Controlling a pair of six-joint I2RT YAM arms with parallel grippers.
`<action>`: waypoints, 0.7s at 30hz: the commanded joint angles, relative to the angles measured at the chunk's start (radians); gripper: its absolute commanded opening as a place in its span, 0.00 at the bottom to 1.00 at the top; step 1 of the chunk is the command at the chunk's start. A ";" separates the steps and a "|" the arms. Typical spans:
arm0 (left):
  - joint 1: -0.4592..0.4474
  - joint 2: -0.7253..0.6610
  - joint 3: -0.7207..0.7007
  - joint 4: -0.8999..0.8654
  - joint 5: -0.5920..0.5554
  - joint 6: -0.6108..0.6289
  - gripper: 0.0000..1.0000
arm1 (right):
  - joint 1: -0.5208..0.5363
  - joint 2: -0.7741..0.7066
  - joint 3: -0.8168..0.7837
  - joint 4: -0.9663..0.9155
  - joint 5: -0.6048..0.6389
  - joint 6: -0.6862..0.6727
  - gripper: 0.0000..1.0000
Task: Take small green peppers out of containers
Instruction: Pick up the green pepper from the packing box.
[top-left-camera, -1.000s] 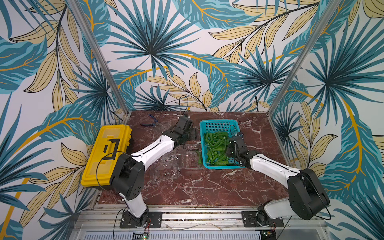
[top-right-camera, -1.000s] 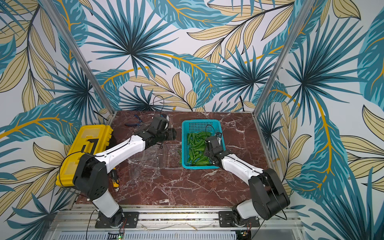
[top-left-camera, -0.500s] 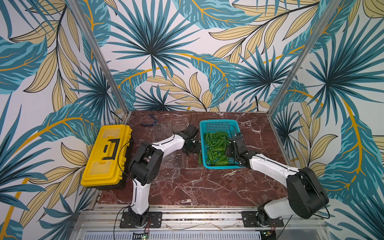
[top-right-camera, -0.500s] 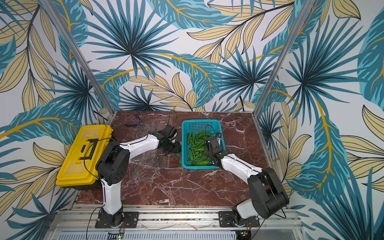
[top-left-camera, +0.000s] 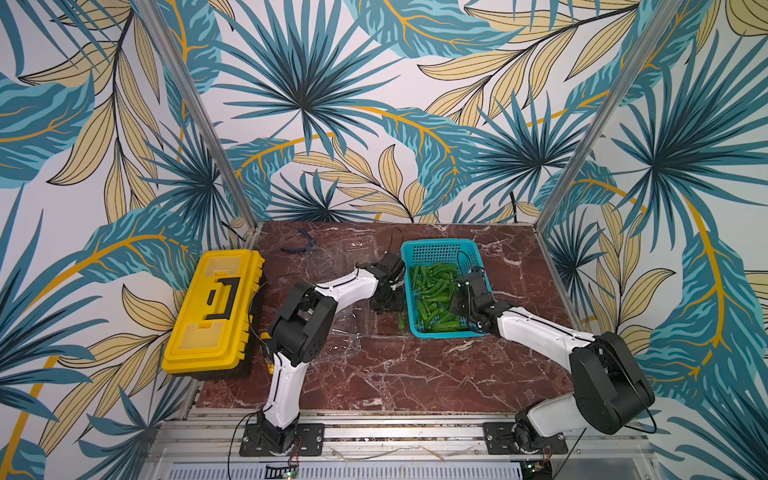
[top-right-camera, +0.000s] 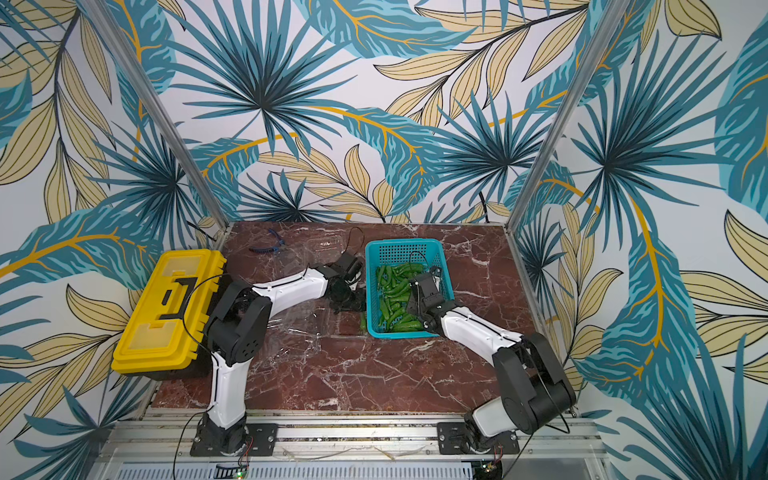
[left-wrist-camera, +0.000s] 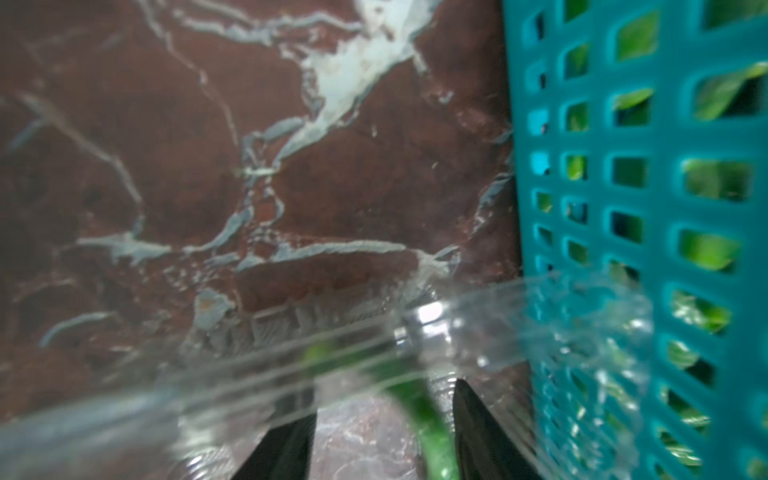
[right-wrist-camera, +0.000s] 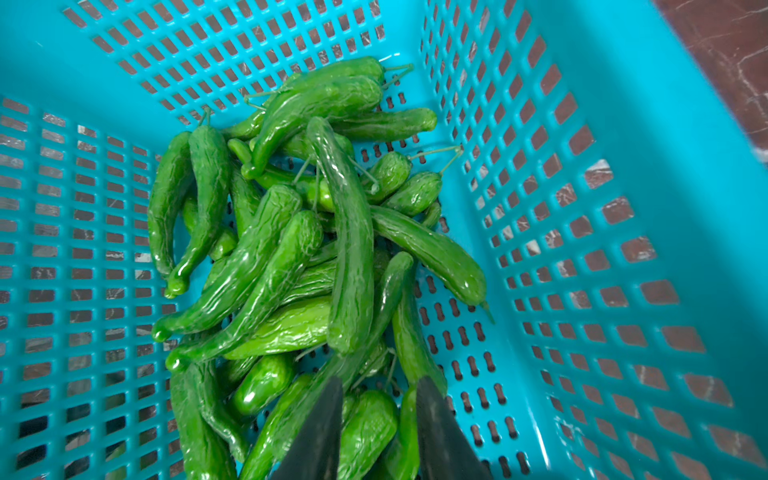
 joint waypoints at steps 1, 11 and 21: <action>-0.004 0.029 0.029 -0.046 -0.031 0.021 0.53 | -0.003 0.009 0.005 -0.011 -0.009 -0.006 0.32; -0.005 0.022 0.050 -0.057 -0.014 0.042 0.14 | -0.003 0.013 0.006 -0.007 -0.018 -0.007 0.32; -0.050 -0.182 0.060 -0.057 -0.173 0.089 0.00 | -0.003 -0.011 0.004 0.009 0.003 -0.014 0.32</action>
